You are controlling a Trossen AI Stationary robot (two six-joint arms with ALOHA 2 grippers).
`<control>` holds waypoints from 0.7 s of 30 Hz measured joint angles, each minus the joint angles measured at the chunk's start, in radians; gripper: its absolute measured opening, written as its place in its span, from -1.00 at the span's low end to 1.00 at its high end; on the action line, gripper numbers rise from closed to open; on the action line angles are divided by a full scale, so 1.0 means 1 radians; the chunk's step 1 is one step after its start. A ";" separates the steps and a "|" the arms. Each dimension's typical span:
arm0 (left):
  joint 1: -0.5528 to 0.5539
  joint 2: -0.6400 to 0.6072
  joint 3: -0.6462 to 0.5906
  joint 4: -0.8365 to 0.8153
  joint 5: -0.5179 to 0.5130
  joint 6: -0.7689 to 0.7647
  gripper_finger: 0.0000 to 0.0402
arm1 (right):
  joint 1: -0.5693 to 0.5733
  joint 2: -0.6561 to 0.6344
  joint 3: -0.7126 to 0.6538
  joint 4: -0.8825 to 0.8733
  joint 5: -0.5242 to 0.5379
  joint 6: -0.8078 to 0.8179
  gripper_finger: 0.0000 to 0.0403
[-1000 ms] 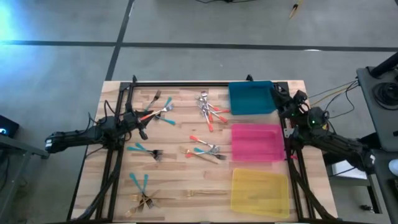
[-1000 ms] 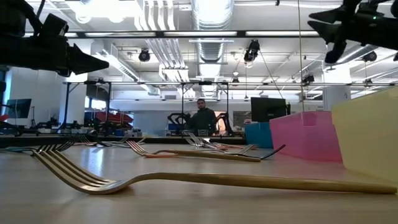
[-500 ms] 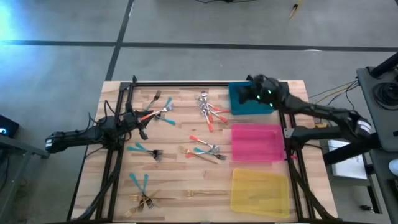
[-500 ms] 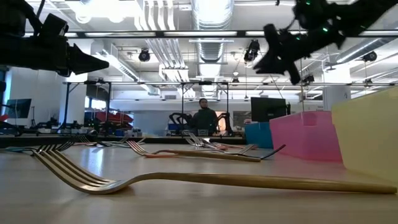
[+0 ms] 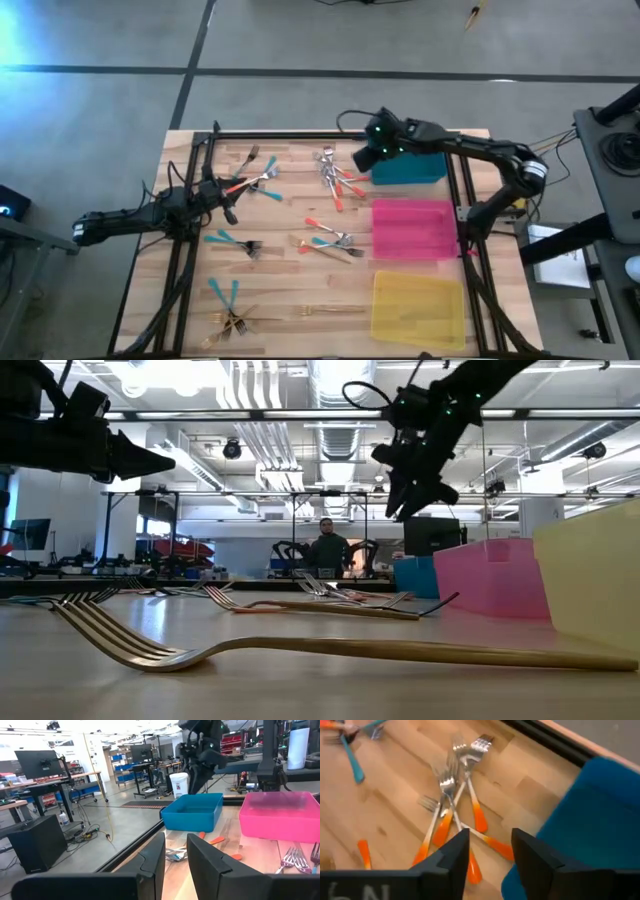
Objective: Sort silverware by color (type)
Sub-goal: Put the orange fork into the blue bin
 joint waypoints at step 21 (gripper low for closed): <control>0.000 0.000 0.000 0.000 0.000 0.000 -0.68 | 0.066 0.341 0.218 -0.138 -0.099 -0.115 -0.22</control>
